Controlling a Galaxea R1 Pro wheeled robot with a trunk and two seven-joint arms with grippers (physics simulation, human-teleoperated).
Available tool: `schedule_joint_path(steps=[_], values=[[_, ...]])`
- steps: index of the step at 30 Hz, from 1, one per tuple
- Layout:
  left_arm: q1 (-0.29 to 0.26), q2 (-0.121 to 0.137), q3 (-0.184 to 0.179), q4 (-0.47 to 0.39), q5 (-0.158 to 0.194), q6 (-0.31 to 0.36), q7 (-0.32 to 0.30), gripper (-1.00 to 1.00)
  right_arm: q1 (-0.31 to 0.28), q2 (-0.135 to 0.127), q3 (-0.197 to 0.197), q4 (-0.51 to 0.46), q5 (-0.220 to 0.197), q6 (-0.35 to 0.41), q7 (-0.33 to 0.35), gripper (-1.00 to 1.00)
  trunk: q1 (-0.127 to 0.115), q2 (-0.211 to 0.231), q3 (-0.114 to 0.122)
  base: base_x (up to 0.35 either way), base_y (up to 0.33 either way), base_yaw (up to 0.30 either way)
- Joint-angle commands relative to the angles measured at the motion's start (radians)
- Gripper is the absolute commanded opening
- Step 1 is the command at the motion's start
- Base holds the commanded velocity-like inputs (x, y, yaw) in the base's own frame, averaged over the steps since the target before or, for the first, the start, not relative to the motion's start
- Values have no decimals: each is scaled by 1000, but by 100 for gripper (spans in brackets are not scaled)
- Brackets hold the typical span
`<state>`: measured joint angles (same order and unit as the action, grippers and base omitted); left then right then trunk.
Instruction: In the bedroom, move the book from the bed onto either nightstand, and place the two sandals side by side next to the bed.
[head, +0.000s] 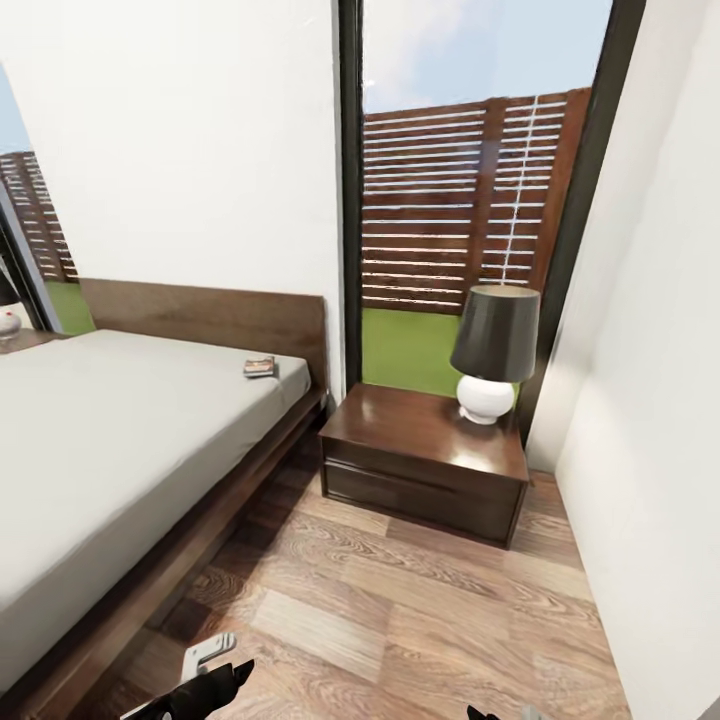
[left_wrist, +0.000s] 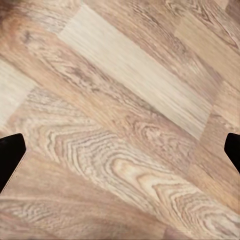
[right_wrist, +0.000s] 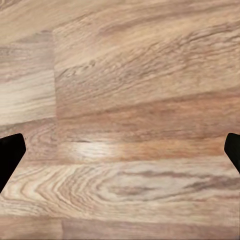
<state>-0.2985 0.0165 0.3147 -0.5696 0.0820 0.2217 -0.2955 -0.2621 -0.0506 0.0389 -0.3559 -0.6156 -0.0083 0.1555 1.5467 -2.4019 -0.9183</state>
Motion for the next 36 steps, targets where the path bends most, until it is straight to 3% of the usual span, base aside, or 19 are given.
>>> schedule_joint_path(steps=[1, 16, 36], values=[[-1, -1, 4, -1, 9, 10, -5, 100, 0, -1, 4, 0, -10, -1, 3, 100, 0, 0, -1, 2, 0, 227], [-1, -4, 4, -1, 7, 11, -2, 100, 0, -1, 4, 0, -10, -1, 3, 100, 0, 0, -1, 45, 0, 201], [-1, -5, 4, -1, 7, 10, -2, 100, 0, 0, 4, 2, -9, -1, 10, 100, 0, 0, -1, 151, 0, 25]])
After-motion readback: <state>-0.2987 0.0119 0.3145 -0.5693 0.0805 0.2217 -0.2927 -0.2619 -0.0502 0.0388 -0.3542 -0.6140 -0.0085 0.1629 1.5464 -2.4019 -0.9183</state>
